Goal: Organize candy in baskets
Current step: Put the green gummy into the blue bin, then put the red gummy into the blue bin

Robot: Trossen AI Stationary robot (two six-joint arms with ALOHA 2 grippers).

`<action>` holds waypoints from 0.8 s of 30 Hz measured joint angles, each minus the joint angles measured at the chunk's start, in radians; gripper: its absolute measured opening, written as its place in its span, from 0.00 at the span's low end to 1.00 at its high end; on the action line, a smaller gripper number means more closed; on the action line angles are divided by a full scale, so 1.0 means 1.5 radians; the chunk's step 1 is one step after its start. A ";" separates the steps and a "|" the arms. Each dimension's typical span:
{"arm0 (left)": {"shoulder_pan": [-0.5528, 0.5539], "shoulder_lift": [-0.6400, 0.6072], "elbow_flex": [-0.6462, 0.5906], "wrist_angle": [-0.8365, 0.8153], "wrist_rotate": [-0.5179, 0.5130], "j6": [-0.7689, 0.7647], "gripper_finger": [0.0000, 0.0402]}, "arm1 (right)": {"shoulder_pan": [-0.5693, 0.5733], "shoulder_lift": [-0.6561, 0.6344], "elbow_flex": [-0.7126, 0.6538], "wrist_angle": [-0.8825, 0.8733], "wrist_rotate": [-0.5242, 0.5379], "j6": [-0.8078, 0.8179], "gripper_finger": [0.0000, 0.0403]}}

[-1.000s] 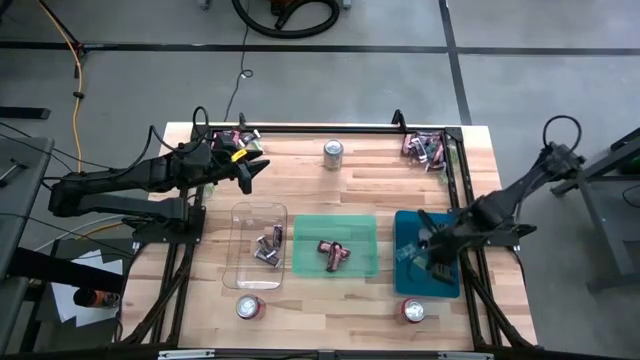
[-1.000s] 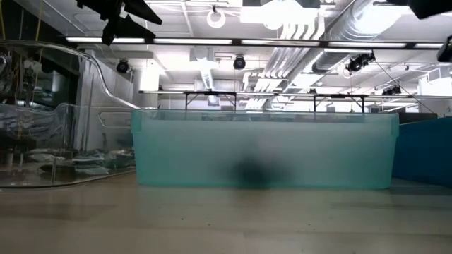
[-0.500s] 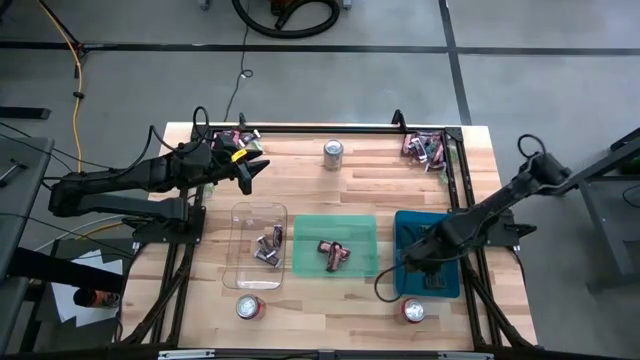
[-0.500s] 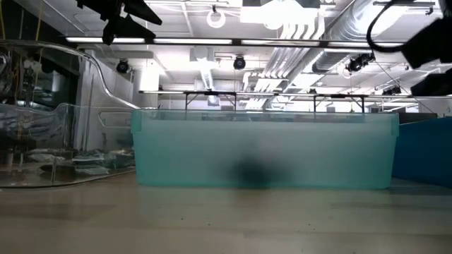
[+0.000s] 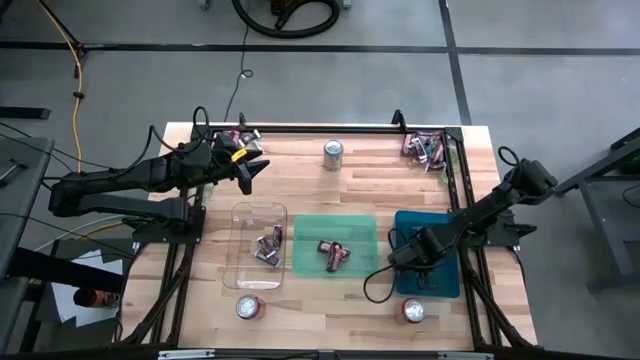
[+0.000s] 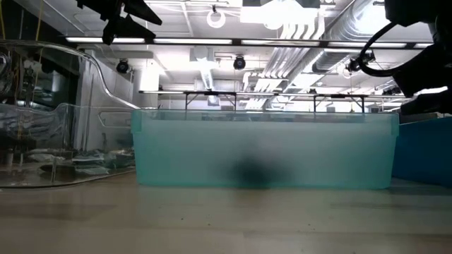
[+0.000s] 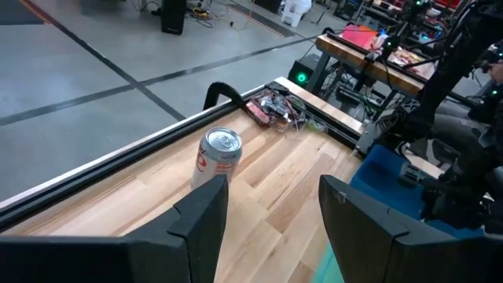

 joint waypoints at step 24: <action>0.000 0.000 0.000 -0.003 -0.001 0.029 0.47 | 0.001 -0.032 0.055 -0.080 0.001 0.021 0.61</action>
